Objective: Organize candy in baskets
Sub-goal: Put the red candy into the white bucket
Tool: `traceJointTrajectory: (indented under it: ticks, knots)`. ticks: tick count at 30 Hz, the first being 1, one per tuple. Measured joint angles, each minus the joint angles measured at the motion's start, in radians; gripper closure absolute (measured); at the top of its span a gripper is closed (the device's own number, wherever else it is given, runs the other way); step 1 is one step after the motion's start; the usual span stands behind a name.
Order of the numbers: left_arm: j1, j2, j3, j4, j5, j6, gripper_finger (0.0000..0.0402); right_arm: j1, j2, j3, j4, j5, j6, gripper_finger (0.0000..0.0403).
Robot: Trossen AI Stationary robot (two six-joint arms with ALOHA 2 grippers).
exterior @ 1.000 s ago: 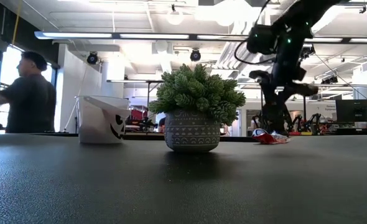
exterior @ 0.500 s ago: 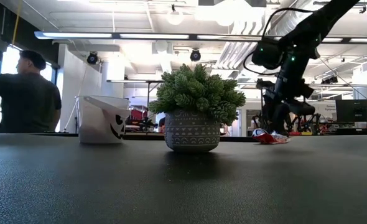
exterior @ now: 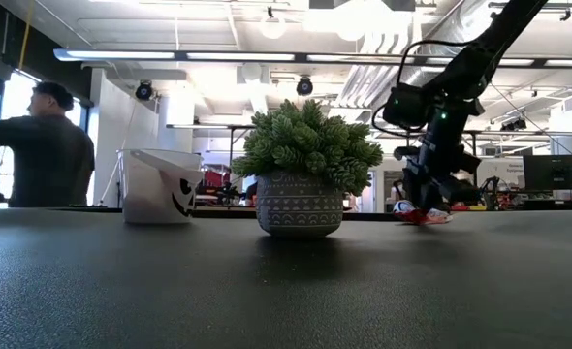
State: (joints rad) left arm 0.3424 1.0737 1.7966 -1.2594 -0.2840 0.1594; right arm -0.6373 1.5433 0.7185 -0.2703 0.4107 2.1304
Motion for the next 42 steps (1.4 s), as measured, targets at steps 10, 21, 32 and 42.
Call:
traceJointTrajectory:
  ticks: [10,21,32,42]
  knots:
    - [0.000,0.000,0.000,0.000,0.000,0.001,0.0300,-0.025,0.042,0.000,0.049,-0.009,-0.040,0.0282]
    - [0.000,0.000,0.000,0.000,0.000,0.001,0.0300,-0.024,0.112,0.000,0.170,-0.045,-0.068,0.0289]
    - [0.000,0.000,0.000,0.000,0.000,-0.001,0.0300,-0.024,0.126,0.001,0.185,-0.044,-0.101,0.0359]
    - [0.000,0.000,0.000,0.000,0.000,-0.002,0.0300,-0.009,0.126,0.000,0.222,-0.046,-0.142,0.0401]
